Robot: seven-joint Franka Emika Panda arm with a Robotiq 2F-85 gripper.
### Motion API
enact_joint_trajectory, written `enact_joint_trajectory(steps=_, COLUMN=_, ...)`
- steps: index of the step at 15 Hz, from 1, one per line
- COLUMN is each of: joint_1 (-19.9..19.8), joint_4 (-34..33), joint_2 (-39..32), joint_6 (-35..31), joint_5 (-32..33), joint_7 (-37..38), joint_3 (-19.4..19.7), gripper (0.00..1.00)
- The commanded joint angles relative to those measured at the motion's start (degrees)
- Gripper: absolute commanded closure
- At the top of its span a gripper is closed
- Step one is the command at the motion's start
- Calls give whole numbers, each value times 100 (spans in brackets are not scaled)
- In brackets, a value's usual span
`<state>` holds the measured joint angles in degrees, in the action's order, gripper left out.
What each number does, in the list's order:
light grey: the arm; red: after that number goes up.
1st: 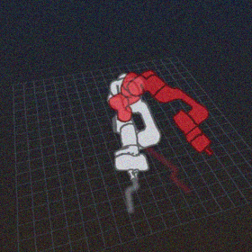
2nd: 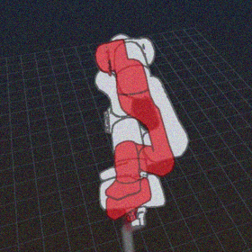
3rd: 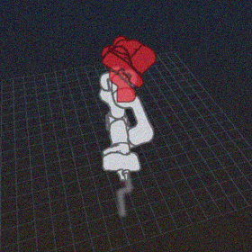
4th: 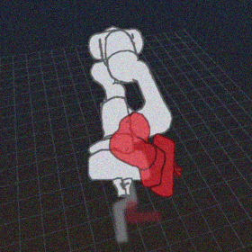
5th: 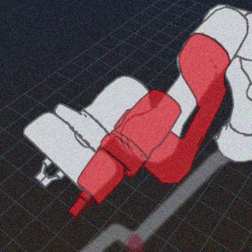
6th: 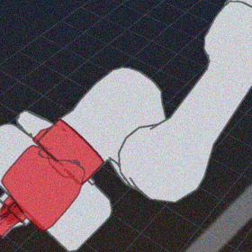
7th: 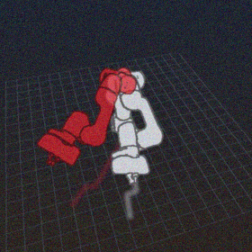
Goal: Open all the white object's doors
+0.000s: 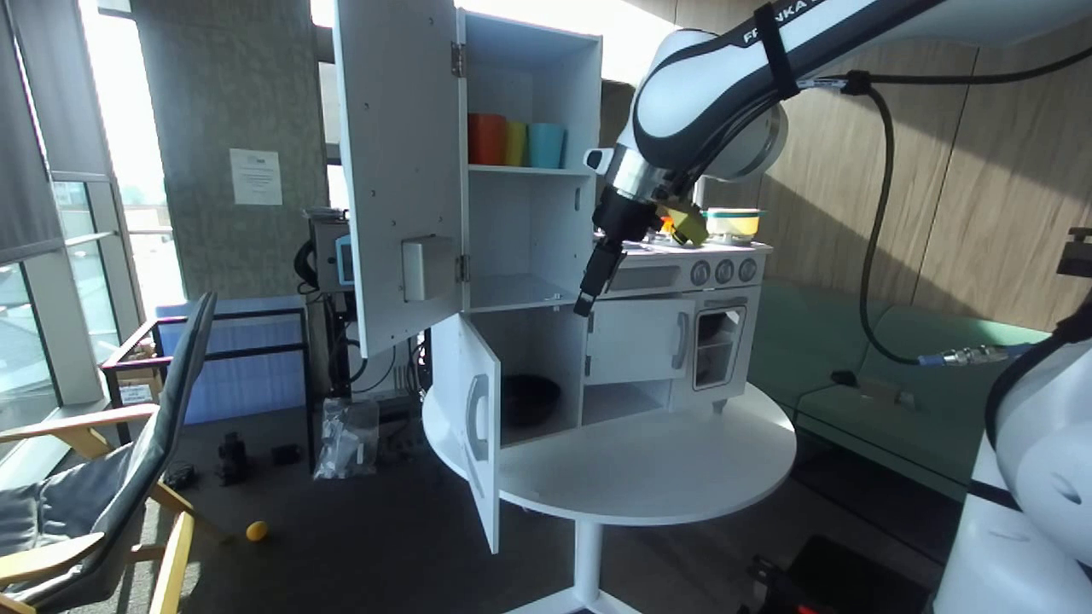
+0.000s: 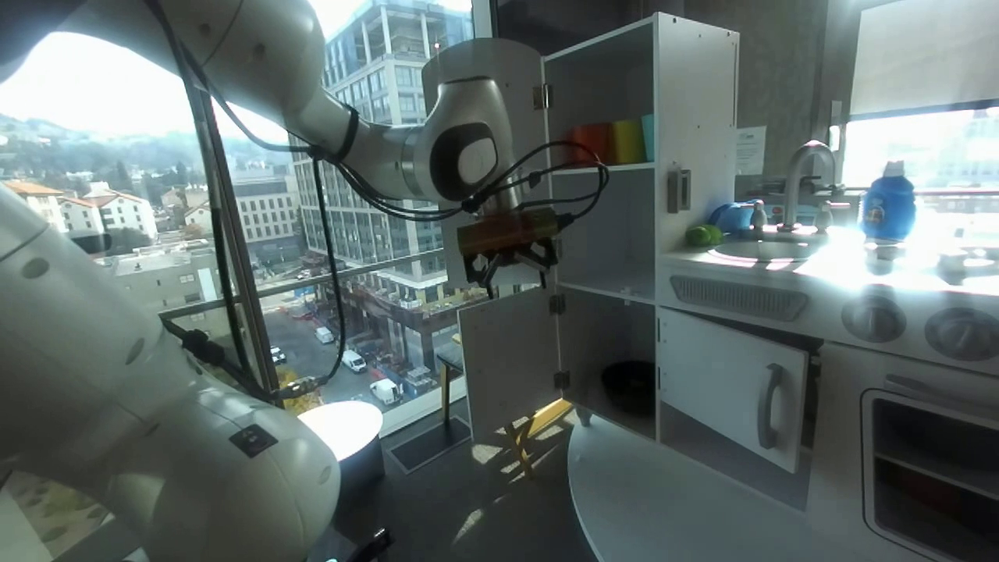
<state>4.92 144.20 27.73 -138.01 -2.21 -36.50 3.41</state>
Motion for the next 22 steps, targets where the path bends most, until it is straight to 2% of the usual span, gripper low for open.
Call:
enact_joint_trajectory(steps=1, joint_1=-285, joint_4=-211, joint_2=-167, joint_6=-738, joint_5=283, joint_7=493, joint_3=223, gripper=0)
enact_joint_trajectory(steps=7, joint_1=-1097, joint_4=-425, joint_2=-618, joint_6=-1516, joint_5=930, joint_7=1407, joint_3=556, gripper=0)
enact_joint_trajectory(steps=10, joint_1=-1705, joint_4=-669, joint_2=-1066, joint_6=-1518, joint_5=1484, joint_7=2310, joint_3=450, gripper=0)
enact_joint_trajectory(steps=14, joint_1=-2263, joint_4=-1089, joint_2=-1532, joint_6=-1337, joint_5=2291, joint_7=3786, joint_3=299, gripper=0)
enact_joint_trajectory(steps=17, joint_1=-2339, joint_4=-1412, joint_2=-1869, joint_6=-1524, joint_5=2725, joint_7=4408, joint_3=354, gripper=0)
enact_joint_trajectory(steps=19, joint_1=-2247, joint_4=-1531, joint_2=-2061, joint_6=-1758, joint_5=2886, joint_7=4232, joint_3=432, gripper=0)
enact_joint_trajectory(steps=22, joint_1=-2170, joint_4=-1709, joint_2=-2382, joint_6=-1939, joint_5=2726, joint_7=4196, joint_3=531, gripper=0)
